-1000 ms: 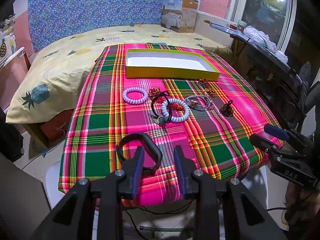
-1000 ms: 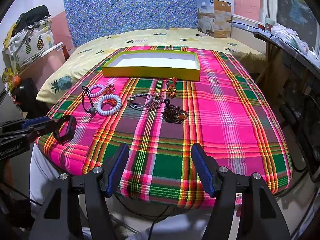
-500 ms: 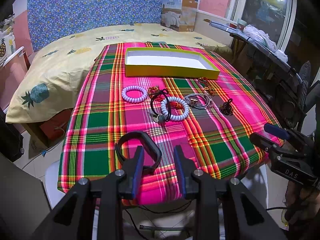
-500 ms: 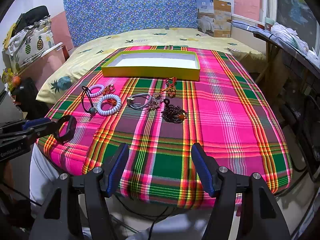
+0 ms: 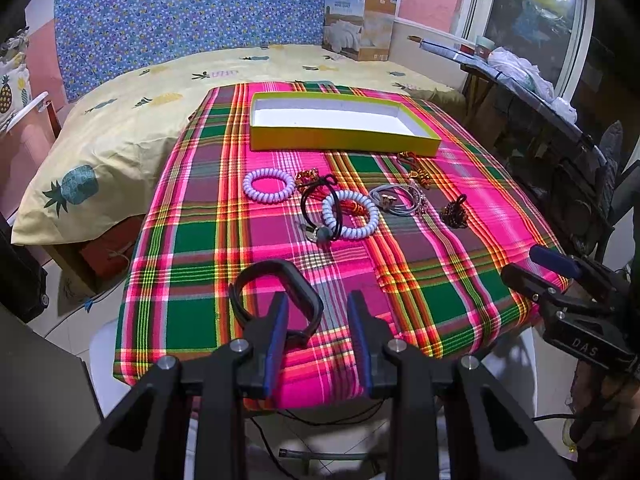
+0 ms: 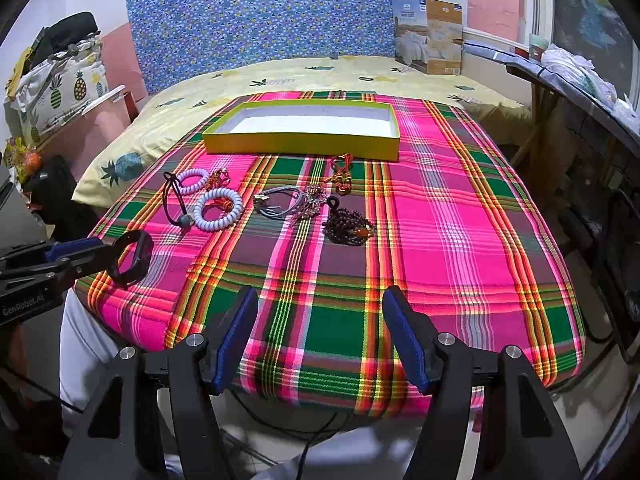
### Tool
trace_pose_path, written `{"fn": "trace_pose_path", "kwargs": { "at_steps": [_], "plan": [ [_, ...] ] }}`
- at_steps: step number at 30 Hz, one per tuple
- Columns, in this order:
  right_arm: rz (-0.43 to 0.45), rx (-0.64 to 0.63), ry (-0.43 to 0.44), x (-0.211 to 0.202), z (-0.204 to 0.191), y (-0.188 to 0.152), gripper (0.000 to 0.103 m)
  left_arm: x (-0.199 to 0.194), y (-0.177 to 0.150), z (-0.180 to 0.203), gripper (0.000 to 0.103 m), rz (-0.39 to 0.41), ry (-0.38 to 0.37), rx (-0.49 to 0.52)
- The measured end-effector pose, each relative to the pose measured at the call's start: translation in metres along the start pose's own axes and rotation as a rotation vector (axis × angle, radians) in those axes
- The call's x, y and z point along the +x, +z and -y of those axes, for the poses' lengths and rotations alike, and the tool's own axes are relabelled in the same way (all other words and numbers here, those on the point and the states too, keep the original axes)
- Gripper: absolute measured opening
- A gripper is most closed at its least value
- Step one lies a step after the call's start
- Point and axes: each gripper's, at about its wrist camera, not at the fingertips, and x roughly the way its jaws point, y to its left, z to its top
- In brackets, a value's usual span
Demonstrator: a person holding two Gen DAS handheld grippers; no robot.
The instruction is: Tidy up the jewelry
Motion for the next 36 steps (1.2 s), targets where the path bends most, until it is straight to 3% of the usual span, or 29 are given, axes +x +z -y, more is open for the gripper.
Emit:
{"fn": "trace_pose_path", "kwargs": {
  "at_steps": [17, 30, 36],
  "plan": [
    [0.002, 0.008, -0.002, 0.007, 0.001, 0.004, 0.065, 0.020, -0.002, -0.007, 0.032, -0.049, -0.045, -0.051],
    [0.018, -0.001, 0.000, 0.031, 0.018, 0.018, 0.065, 0.046, 0.005, -0.003, 0.031, -0.074, 0.030, -0.014],
    [-0.005, 0.003, 0.010, 0.058, 0.027, 0.030, 0.065, 0.050, 0.009, -0.007, 0.023, -0.061, 0.062, 0.003]
  ]
}}
